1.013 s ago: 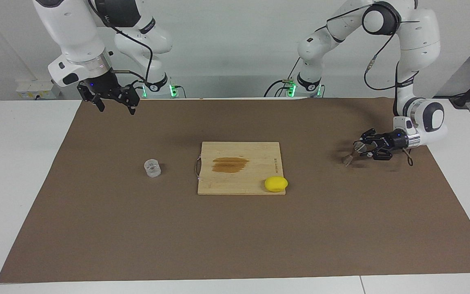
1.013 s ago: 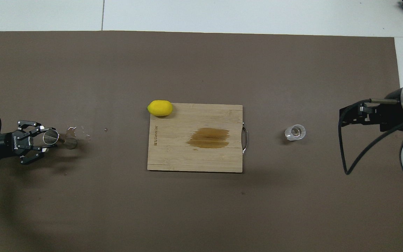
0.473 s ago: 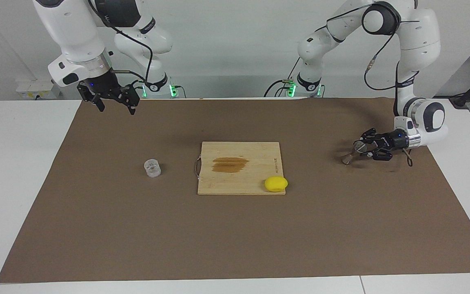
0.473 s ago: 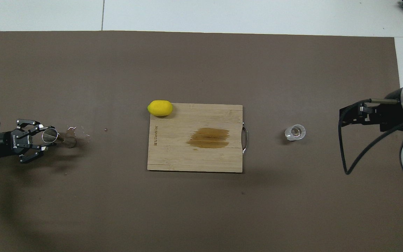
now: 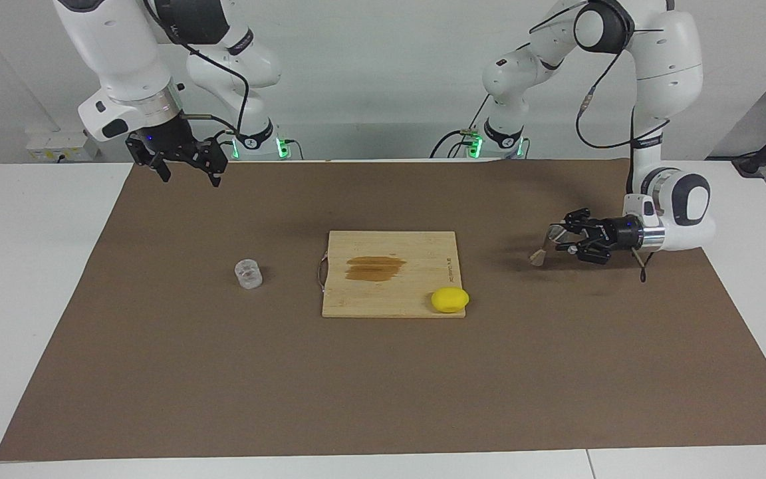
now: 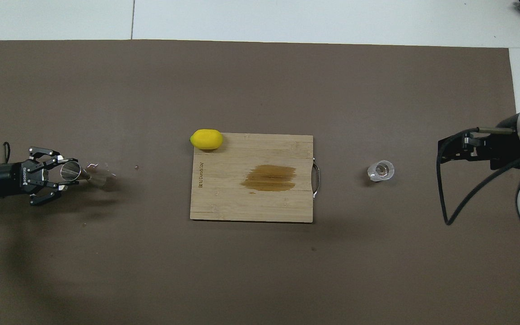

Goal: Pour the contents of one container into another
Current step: 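Lift and carry the metal cup onto the wooden cutting board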

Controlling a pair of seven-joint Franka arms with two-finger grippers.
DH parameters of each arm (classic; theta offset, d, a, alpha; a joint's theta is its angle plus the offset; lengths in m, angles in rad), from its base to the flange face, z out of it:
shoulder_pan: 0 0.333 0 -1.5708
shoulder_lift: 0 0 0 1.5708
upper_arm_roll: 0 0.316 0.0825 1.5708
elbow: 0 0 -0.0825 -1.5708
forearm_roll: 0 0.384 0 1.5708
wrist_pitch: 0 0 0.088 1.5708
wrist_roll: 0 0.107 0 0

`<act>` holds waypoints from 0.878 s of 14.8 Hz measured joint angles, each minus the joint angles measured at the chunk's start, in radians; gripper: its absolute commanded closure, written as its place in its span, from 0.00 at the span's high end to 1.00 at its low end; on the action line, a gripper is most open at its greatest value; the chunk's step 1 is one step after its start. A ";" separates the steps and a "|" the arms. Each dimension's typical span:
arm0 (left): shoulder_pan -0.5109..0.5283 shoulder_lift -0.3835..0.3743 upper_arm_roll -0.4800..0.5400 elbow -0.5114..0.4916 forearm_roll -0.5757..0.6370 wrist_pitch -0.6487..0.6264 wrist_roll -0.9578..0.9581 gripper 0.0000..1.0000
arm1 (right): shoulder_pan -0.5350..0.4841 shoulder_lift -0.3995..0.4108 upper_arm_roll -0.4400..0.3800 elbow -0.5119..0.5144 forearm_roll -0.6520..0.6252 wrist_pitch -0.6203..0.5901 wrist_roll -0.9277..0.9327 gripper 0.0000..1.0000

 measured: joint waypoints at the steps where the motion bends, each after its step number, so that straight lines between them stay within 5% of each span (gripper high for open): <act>1: -0.034 0.000 0.000 -0.006 -0.013 0.005 -0.003 0.21 | 0.000 0.000 0.000 0.000 0.000 0.000 0.000 1.00; 13: -0.302 -0.004 0.001 -0.120 -0.192 0.086 -0.086 0.21 | -0.013 0.000 -0.001 0.000 0.000 -0.012 -0.001 1.00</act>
